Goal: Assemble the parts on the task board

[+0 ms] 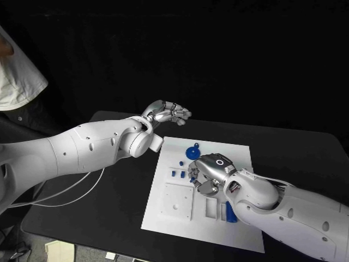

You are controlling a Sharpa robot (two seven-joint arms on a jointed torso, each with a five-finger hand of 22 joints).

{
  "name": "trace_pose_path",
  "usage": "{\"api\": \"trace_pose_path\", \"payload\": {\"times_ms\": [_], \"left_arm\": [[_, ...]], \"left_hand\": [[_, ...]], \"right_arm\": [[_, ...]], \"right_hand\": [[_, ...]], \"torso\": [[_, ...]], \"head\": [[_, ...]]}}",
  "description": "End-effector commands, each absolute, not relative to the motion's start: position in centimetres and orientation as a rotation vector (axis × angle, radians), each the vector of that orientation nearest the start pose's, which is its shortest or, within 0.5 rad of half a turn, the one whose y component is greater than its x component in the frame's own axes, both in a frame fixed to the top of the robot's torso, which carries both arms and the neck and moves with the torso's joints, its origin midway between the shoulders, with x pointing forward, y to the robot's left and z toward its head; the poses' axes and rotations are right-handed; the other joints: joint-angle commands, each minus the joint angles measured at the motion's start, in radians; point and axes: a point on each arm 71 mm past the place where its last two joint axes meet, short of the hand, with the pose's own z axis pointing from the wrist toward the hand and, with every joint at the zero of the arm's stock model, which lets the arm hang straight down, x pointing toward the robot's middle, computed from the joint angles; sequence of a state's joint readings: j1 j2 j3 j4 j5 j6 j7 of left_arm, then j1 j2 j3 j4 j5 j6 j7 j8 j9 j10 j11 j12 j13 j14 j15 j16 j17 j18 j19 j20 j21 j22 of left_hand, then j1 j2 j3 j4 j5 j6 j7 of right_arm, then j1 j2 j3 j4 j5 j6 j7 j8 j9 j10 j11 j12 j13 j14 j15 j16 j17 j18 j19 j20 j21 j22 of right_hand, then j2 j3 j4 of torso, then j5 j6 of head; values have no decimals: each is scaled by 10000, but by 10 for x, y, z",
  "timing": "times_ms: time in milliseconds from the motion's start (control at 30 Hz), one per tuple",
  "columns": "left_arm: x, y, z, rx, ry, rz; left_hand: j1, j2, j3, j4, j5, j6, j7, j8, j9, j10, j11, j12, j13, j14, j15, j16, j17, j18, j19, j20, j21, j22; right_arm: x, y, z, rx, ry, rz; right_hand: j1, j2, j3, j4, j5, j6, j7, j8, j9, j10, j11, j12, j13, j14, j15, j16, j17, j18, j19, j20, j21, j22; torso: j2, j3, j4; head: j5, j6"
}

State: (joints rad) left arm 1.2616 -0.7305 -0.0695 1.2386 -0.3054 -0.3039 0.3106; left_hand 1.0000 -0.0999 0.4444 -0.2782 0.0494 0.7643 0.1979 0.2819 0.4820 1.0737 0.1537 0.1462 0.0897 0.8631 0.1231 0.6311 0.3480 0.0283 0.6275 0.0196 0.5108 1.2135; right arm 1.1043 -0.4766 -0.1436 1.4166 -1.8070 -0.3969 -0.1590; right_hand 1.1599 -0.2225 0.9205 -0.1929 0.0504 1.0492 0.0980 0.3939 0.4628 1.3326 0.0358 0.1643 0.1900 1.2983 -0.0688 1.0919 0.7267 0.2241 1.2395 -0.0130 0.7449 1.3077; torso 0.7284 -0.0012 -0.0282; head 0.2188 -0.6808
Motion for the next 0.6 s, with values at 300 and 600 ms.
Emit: {"api": "trace_pose_path", "payload": {"times_ms": [300, 600], "left_arm": [[546, 227, -171, -8045, 14605, -12882], [546, 227, -171, -8041, 14592, -12877]], "left_hand": [[72, -29, -28, 30, 32, -93, 60, -34, -12, -5, 28, -38, -13, 45, -10, -42, 19, 85, 55, 22, -51, 16], [96, -13, -15, 28, 32, -107, 64, -34, -14, -15, 34, -59, -20, 41, -8, -58, 36, 86, 55, 22, -61, 26]], "right_arm": [[426, -27, -262, -6741, 15524, 6949], [418, -19, -275, -7130, 15649, 6917]], "right_hand": [[34, 76, 18, -51, 68, 14, 24, 25, 35, 73, -3, -30, 29, -12, -76, 61, 27, 377, -12, -45, 80, 228], [29, 72, 24, -61, 62, 21, 21, 23, 47, 83, -6, -37, 45, -8, -79, 68, 38, 377, -9, -37, 102, 227]], "torso": [[1, -6, -37], [-2, 14, -23]], "head": [[331, -224], [513, -348]]}}
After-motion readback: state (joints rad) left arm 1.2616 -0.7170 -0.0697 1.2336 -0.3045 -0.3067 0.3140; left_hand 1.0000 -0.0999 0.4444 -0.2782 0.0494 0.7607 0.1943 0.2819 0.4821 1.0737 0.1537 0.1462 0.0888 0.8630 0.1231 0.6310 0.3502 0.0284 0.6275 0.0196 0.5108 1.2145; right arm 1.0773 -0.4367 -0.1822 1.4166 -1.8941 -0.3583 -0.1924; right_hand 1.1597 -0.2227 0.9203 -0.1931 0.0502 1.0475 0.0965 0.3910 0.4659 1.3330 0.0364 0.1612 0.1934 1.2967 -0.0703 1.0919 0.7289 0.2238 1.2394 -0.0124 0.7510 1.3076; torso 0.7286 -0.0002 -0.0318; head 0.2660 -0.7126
